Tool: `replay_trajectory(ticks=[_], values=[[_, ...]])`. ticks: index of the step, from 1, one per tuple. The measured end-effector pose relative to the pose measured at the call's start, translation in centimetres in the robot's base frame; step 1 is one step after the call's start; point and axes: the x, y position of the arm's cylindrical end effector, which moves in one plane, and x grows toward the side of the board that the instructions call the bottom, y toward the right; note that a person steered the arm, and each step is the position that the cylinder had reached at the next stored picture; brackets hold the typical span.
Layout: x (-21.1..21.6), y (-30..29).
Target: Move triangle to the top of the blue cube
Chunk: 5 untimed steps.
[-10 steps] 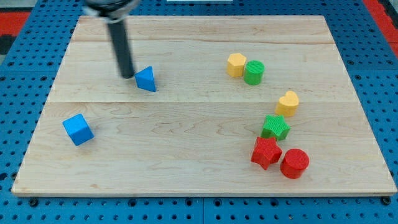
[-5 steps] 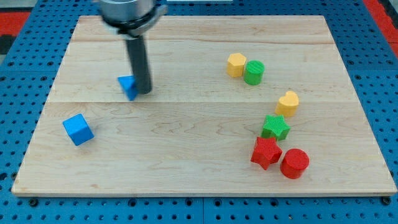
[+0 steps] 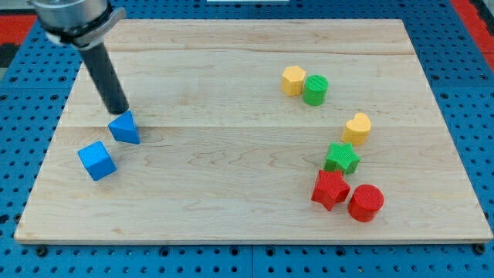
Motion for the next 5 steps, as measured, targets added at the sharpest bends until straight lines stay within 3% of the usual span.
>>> replay_trajectory(ticks=[1, 2, 3, 5], values=[[0.3, 4.8], [5.8, 2.2], [8.4, 1.6], [7.6, 4.8]])
